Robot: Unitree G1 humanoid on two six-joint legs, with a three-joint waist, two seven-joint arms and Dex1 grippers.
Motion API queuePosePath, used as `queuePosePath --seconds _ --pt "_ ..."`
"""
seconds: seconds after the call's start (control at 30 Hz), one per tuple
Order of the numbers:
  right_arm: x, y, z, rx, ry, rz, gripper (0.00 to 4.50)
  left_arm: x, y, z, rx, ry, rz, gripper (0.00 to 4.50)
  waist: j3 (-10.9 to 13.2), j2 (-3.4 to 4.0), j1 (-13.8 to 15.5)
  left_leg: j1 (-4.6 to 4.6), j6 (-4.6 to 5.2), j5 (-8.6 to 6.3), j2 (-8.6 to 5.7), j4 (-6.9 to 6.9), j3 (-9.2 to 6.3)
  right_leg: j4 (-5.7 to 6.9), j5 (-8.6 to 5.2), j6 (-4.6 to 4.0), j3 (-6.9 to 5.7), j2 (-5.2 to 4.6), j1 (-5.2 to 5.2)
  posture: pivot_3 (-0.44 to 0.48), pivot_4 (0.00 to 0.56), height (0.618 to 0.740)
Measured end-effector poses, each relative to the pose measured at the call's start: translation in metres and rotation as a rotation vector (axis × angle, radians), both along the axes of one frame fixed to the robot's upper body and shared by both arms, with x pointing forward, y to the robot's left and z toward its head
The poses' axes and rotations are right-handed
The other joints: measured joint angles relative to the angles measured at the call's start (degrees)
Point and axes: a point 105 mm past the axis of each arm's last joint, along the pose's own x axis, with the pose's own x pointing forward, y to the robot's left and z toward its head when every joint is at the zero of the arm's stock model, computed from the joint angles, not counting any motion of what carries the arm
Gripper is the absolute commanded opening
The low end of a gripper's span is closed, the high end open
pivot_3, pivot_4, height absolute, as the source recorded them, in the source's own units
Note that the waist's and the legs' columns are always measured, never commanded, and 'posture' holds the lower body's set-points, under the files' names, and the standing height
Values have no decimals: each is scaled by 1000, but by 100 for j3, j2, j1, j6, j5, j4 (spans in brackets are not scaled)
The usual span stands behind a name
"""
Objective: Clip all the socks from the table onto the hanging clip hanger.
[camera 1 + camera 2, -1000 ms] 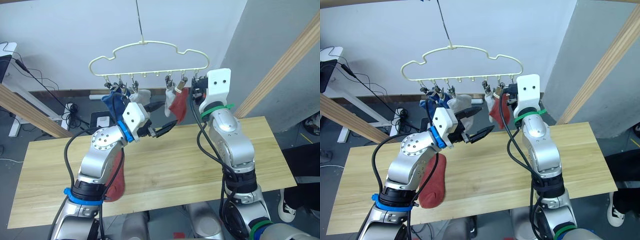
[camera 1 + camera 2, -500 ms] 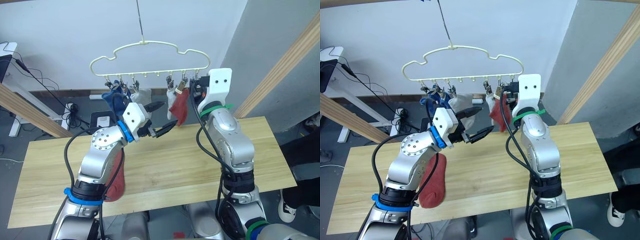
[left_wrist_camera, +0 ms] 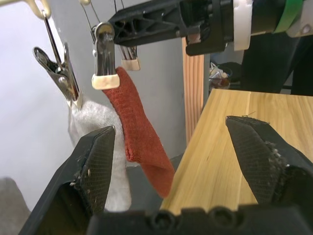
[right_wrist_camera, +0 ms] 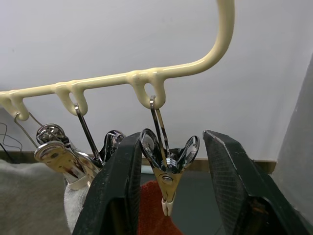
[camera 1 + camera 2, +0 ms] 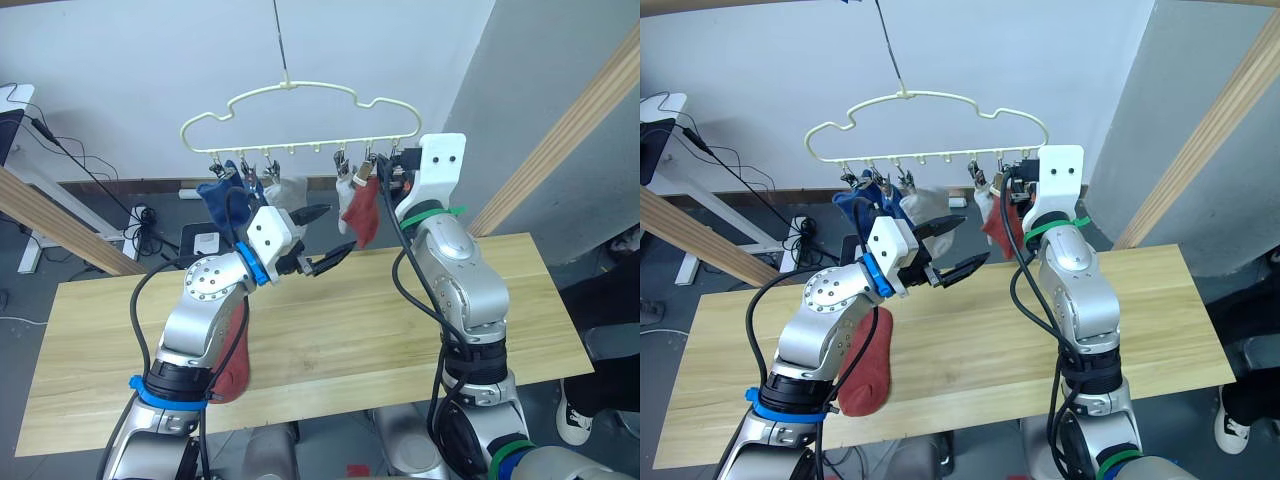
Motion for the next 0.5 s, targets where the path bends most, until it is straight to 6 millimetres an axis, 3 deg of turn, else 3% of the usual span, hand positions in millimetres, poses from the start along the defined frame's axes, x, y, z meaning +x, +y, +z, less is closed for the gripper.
queuePosePath --seconds 0.5 --pt "0 2 -1 9 10 12 2026 1 0 -1 1 3 2 3995 0 0 1 0 0 0 0 0 0 0 0 0 0 0 0 -247 275 740"
